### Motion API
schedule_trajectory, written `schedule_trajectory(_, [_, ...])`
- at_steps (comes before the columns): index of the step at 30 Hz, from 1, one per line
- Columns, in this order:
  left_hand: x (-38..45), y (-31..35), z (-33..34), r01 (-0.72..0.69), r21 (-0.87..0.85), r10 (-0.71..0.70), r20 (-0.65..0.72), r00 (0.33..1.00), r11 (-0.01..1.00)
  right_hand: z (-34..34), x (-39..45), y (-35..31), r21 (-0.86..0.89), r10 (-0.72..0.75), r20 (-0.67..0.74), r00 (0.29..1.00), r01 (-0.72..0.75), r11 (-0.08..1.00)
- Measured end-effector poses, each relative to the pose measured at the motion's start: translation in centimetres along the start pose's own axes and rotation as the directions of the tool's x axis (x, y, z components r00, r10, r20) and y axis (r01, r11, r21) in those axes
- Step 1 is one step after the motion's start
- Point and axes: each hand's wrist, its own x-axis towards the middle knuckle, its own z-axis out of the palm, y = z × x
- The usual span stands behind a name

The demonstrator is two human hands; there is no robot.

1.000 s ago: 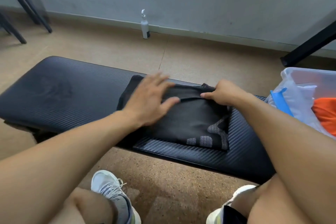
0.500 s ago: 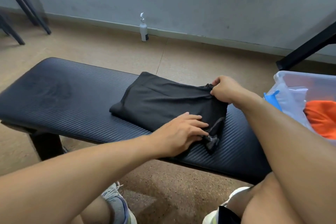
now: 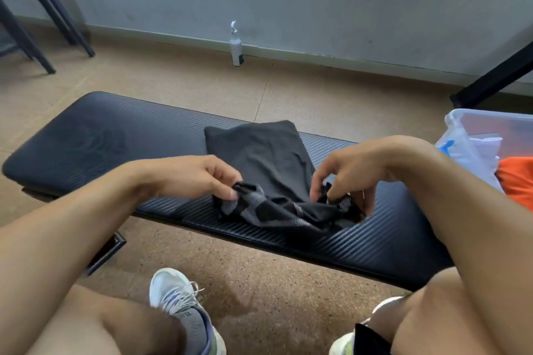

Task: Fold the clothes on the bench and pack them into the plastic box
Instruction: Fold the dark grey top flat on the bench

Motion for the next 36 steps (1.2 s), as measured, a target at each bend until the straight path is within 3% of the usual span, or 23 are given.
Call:
schedule_trajectory(3, [-1.3, -0.3, 0.2, 0.072, -0.181, -0.041, 0.17, 0.985, 0.981, 0.0, -0.2, -0.4, 0.078, -0.066, 0.175, 0.982, 0.053, 0.996])
schedule_trajectory(6, [-1.9, -1.0, -0.3, 0.164, -0.485, -0.094, 0.165, 0.982, 0.859, -0.7, -0.1, -0.1, 0.239, -0.169, 0.233, 0.958, 0.112, 0.964])
schedule_trajectory(9, [-1.7, -1.7, -0.7, 0.17, -0.617, -0.261, -0.059, 0.964, 0.768, -1.3, 1.3, 0.7, 0.481, -0.153, 0.015, 0.988, 0.127, 0.867])
schedule_trajectory(11, [-1.2, -2.0, -0.8, 0.142, -0.638, -0.358, -0.223, 0.907, 0.757, -1.6, 2.8, 1.3, 0.661, -0.038, -0.14, 0.989, 0.122, 0.74])
schedule_trajectory(12, [-1.0, -2.1, -1.0, 0.136, -0.634, -0.391, -0.282, 0.876, 0.761, -1.6, 3.5, 1.6, 0.676, 0.03, -0.209, 0.977, 0.122, 0.727])
schedule_trajectory(15, [-0.4, -2.3, -1.4, 0.137, -0.595, -0.437, -0.396, 0.807, 0.792, -1.6, 5.5, 2.0, 0.44, 0.176, -0.444, 0.879, 0.042, 0.897])
schedule_trajectory(19, [0.7, -2.5, -1.4, 0.169, -0.35, -0.357, -0.591, 0.724, 0.921, -1.3, 7.3, 1.6, 0.187, 0.11, -0.676, 0.729, 0.024, 0.982])
schedule_trajectory(21, [1.3, -2.2, -1.2, 0.088, -0.292, -0.268, -0.663, 0.699, 0.952, -1.0, 7.9, 0.9, 0.142, 0.04, -0.687, 0.725, 0.08, 0.987])
schedule_trajectory(25, [1.7, -1.6, -1.7, -0.075, -0.3, -0.133, -0.616, 0.777, 0.951, -0.6, 8.8, -0.1, 0.051, -0.057, -0.648, 0.76, 0.118, 0.992])
schedule_trajectory(27, [1.9, -1.7, -1.9, -0.062, -0.318, -0.147, -0.592, 0.792, 0.946, -0.8, 9.6, 0.2, -0.026, -0.086, -0.655, 0.751, 0.092, 0.995])
schedule_trajectory(30, [2.5, -1.9, -1.9, -0.023, -0.343, -0.206, -0.614, 0.762, 0.939, -1.3, 10.6, 0.6, -0.092, -0.109, -0.637, 0.763, 0.065, 0.994])
schedule_trajectory(36, [2.5, -2.3, -1.9, 0.015, -0.308, -0.226, -0.665, 0.712, 0.951, -1.2, 10.6, 0.3, 0.006, -0.204, -0.687, 0.697, 0.286, 0.958])
